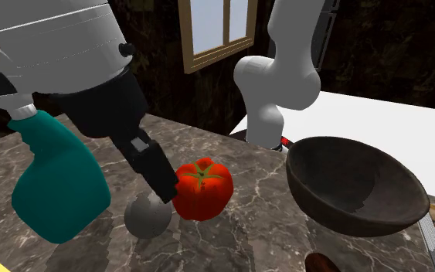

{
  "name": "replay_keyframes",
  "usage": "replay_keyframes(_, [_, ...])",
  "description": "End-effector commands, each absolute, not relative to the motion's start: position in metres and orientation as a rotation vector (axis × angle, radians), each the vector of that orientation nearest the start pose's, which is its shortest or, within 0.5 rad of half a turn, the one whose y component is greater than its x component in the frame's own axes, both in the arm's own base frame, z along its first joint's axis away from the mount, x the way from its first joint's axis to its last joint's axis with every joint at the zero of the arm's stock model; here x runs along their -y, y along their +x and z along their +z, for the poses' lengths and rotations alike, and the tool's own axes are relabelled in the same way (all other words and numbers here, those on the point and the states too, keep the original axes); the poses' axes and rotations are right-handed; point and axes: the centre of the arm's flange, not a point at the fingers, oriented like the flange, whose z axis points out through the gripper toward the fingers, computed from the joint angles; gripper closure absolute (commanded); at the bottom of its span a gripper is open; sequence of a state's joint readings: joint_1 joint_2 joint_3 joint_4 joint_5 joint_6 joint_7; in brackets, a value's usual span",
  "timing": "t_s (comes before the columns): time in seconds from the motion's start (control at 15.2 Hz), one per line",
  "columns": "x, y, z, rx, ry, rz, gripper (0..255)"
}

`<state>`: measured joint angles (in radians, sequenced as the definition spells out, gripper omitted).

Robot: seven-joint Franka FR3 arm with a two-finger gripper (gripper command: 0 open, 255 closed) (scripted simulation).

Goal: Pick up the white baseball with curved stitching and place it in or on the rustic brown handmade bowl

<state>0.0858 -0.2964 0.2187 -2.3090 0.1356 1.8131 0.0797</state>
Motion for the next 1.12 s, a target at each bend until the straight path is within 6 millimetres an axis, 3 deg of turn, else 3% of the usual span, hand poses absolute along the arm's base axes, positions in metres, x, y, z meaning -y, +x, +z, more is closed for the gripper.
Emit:
replay_keyframes(0.0, [-0.155, 0.422, 0.437, 0.251, -3.086, 0.33, 0])
replay_keyframes(0.46, [-0.156, 0.414, 0.398, 0.251, -3.086, 0.33, 0])
replay_keyframes(0.99, [-0.156, 0.414, 0.398, 0.251, -3.086, 0.33, 0])
replay_keyframes(1.06, [-0.156, 0.414, 0.398, 0.251, -3.086, 0.33, 255])
